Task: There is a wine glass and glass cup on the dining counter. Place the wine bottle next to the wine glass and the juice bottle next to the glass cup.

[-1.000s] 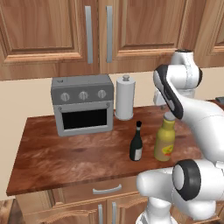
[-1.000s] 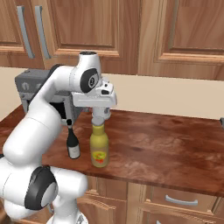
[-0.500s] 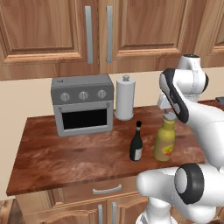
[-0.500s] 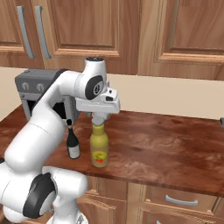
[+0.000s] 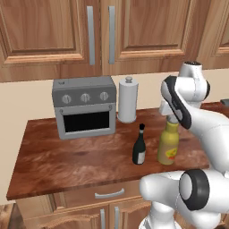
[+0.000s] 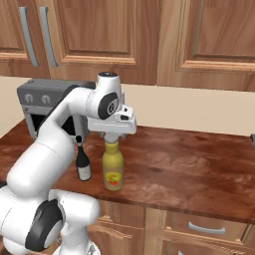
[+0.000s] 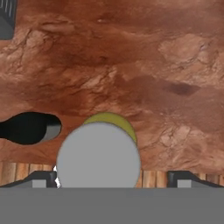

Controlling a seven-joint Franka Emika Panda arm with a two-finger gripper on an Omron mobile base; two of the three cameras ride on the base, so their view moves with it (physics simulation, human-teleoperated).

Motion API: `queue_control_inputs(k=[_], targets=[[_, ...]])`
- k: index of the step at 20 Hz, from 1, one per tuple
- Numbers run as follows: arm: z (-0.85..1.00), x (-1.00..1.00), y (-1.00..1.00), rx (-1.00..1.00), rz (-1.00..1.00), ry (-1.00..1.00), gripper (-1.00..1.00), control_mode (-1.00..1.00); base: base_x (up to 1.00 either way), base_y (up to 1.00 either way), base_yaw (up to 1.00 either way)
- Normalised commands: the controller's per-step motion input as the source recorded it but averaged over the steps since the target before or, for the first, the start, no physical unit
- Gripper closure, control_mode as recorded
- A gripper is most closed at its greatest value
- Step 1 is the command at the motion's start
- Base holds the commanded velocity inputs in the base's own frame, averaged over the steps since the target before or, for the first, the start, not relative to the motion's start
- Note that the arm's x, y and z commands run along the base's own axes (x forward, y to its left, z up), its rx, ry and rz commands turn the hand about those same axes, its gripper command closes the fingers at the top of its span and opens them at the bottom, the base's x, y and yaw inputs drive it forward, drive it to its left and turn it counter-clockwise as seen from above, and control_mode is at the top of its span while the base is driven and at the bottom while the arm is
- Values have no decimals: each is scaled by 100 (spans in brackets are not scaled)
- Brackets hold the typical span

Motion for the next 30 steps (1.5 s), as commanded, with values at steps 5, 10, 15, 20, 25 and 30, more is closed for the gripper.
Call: queue_control_inputs(k=[5,10,15,20,25,30], targets=[[-16,14,0,0,0,7,-100,-100,0,0,0],[-13,2,1,0,0,2,-100,-100,0,0,0],[-6,-23,0,0,0,0,-100,-100,0,0,0],[0,-23,0,0,-1,-2,-100,-100,0,0,0],[0,0,5,0,-4,-1,-100,-100,0,0,0],[-1,9,9,0,-4,0,-100,-100,0,0,0]])
